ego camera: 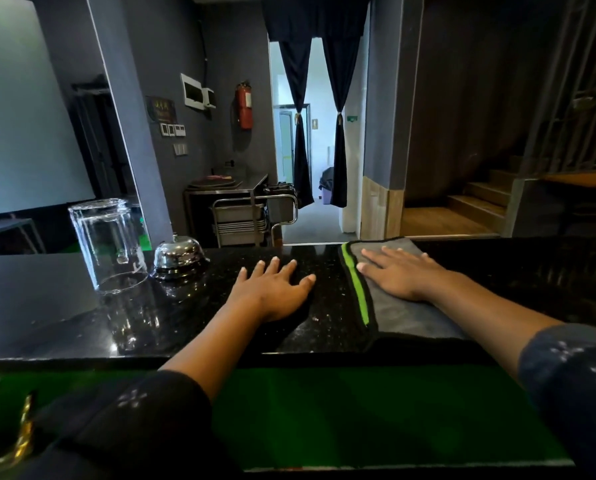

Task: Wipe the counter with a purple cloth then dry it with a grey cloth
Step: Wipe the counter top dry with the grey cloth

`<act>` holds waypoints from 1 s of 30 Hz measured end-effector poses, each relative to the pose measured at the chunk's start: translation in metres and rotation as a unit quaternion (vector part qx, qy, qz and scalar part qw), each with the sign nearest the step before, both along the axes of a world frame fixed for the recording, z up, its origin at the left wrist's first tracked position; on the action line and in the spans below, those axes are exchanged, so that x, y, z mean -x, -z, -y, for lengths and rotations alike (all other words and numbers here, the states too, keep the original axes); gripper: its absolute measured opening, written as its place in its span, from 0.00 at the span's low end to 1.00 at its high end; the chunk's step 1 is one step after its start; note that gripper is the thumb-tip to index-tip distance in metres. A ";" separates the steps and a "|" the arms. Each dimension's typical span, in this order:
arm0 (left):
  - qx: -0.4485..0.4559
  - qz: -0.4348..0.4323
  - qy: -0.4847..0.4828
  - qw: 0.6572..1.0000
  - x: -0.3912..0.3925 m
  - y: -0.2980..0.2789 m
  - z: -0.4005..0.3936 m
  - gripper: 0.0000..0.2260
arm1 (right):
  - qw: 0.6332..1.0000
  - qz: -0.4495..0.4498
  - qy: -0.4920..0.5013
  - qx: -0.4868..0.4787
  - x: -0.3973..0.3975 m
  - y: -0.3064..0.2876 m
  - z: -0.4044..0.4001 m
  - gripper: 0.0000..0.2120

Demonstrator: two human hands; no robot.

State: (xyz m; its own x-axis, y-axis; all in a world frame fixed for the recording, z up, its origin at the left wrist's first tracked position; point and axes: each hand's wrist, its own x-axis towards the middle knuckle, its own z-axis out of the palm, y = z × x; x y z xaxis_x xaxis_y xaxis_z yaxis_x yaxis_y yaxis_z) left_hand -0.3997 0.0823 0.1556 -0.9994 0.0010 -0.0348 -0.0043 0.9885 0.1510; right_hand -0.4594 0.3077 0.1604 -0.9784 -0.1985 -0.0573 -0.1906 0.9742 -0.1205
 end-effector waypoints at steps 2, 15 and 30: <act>0.003 0.000 -0.001 1.000 0.004 0.002 0.000 0.30 | 1.000 0.001 0.015 -0.003 0.019 -0.001 0.006 0.31; -0.005 -0.015 -0.010 1.000 0.003 -0.003 -0.001 0.29 | 0.996 -0.002 -0.084 -0.007 -0.029 0.000 0.001 0.29; 0.037 -0.022 -0.002 0.999 0.012 0.002 0.005 0.28 | 0.998 -0.031 -0.053 -0.013 0.045 0.001 0.082 0.32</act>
